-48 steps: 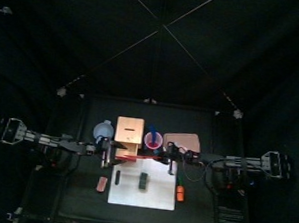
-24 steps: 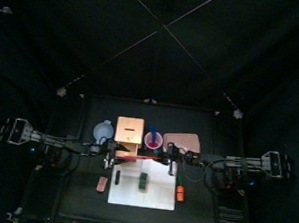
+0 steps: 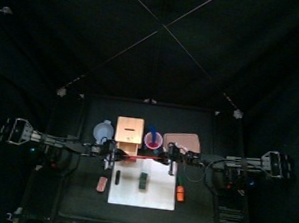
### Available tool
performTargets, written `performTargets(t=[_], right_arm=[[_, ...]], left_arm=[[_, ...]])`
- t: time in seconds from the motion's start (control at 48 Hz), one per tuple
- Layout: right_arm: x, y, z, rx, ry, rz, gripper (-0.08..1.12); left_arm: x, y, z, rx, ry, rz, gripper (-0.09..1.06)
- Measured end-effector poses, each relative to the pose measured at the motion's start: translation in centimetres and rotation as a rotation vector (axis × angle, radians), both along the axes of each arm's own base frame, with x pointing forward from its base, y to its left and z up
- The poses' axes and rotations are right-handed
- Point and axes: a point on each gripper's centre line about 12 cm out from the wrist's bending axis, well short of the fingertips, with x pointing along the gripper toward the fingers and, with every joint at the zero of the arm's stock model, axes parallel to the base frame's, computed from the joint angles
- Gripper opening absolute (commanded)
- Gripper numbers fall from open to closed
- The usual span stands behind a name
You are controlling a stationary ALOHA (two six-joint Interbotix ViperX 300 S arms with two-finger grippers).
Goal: Place sushi on board then cut the sushi with the knife then place the pieces on the plate
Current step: Grasp knife edge with left hand
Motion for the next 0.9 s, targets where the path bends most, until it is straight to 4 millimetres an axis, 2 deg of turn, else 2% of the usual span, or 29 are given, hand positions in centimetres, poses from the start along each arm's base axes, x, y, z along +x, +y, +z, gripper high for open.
performTargets(t=[0.104, 0.292, 0.396, 0.729, 0.896], right_arm=[[0.0, 0.05, 0.0, 0.001, 0.0, 0.001, 0.33], [0.0, 0.1, 0.0, 0.004, 0.0, 0.001, 0.33], [0.03, 0.1, 0.06, 0.006, -0.002, 0.001, 0.33], [0.02, 0.09, 0.03, 0.004, -0.003, 0.001, 0.33], [0.03, 0.02, 0.08, 0.005, -0.008, -0.003, 0.33]], left_arm=[[-0.01, -0.06, 0.07, 0.008, -0.003, -0.007, 0.49], [0.11, -0.2, 0.45, 0.022, -0.027, -0.02, 0.67], [0.09, -0.21, 0.59, 0.022, -0.035, -0.021, 0.72], [0.09, -0.25, 0.59, 0.021, -0.035, -0.021, 0.71], [0.05, -0.14, 0.44, 0.018, -0.021, -0.016, 0.59]])
